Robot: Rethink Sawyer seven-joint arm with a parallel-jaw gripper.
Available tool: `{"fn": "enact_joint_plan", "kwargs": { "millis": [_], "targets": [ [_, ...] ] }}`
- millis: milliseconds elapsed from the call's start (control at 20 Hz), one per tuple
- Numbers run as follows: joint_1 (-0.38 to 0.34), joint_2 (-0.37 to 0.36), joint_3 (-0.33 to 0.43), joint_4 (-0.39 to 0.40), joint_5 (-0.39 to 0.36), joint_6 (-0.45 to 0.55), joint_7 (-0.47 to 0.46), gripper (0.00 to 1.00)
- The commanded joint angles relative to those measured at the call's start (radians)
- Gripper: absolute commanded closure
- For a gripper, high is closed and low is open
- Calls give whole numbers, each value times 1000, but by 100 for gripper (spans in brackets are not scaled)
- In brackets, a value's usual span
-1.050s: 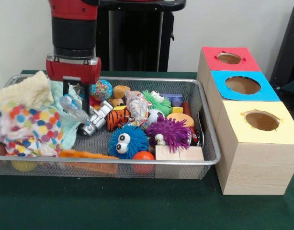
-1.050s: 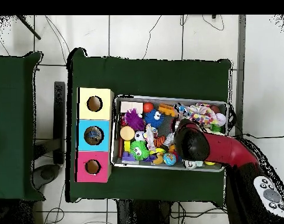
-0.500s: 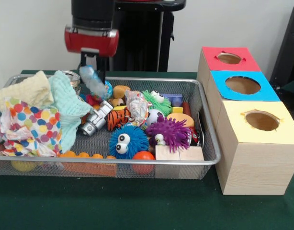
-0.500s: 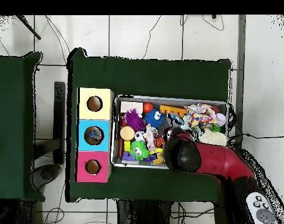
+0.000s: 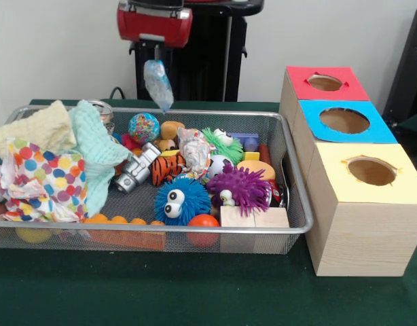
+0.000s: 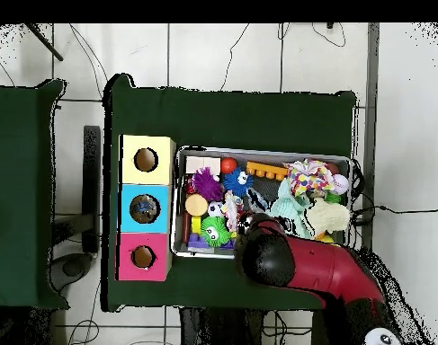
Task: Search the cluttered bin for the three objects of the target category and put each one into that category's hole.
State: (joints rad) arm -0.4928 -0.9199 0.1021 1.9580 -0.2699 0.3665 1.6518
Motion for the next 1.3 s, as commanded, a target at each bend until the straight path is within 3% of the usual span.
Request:
{"fn": "enact_joint_plan", "kwargs": {
  "millis": [50, 250, 800, 1300],
  "targets": [
    [48, -39, -41, 129, 68, 64, 220, 100],
    [64, -10, -53, 123, 80, 13, 218, 100],
    [180, -24, -112, 112, 152, 30, 260, 100],
    [353, -80, -221, 32, 229, 208, 302, 100]
  ]
}}
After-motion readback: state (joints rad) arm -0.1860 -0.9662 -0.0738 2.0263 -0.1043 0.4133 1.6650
